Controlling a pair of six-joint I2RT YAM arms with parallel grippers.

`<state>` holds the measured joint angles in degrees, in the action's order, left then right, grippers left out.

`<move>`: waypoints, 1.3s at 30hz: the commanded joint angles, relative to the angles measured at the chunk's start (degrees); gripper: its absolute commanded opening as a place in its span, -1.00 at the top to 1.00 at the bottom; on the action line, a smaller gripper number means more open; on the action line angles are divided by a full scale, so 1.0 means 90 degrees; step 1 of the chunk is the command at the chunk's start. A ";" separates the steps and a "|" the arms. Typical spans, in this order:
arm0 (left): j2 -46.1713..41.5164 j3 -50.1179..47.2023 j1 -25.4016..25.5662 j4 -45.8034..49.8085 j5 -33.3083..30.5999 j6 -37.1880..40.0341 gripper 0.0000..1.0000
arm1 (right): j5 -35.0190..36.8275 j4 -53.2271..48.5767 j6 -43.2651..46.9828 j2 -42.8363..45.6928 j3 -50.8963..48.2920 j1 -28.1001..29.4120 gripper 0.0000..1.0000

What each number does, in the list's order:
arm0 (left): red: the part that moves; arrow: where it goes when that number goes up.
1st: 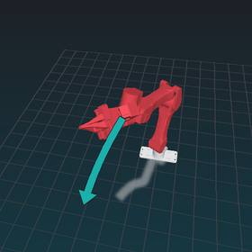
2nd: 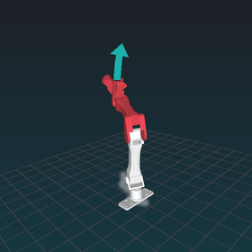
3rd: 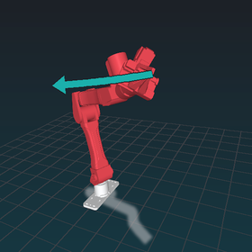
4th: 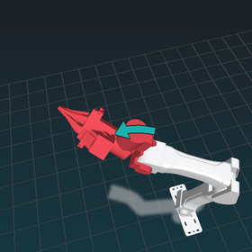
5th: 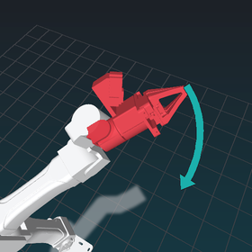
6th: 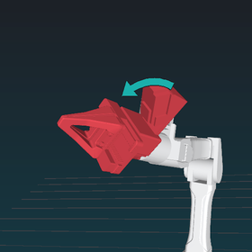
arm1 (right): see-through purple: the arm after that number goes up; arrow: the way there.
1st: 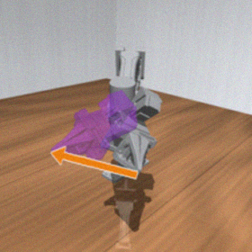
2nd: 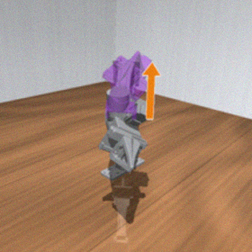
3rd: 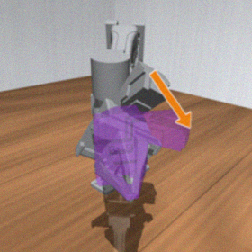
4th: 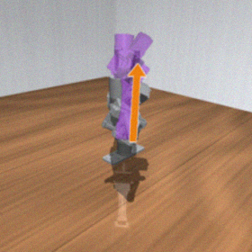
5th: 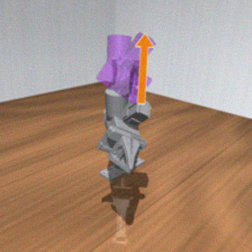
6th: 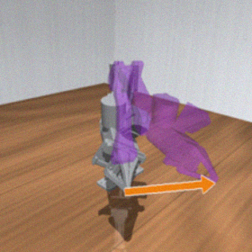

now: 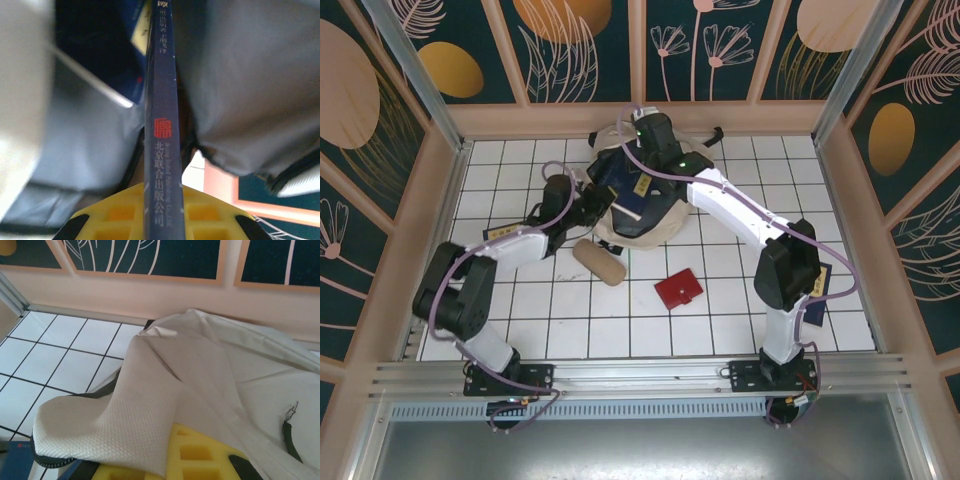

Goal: Pack books, pencil case, and school supplies into a backpack

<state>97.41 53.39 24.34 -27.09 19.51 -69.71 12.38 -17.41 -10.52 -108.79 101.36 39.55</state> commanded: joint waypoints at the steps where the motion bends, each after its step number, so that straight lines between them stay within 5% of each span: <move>1: 0.0516 0.0507 0.0304 -0.1006 -0.0339 -0.0379 1.00 | -0.0260 0.0379 -0.0342 0.0380 -0.0063 0.0095 0.98; 9: 0.1431 0.0814 0.0518 -0.1689 -0.0742 -0.1010 1.00 | -0.0421 0.0305 -0.0613 0.0328 0.0036 0.0098 0.98; 28: 0.2964 0.2544 0.0523 -0.1538 -0.1885 -0.0916 0.97 | -0.0961 0.0323 -0.0871 0.0469 -0.0076 0.0097 0.98; 39: 0.3452 0.3015 0.0482 -0.1401 -0.2185 -0.0657 0.49 | -0.0881 0.0377 -0.0994 0.0520 -0.0220 0.0078 0.98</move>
<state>127.61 77.93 29.04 -37.50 0.78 -76.47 5.48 -17.39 -18.41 -107.63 99.66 39.75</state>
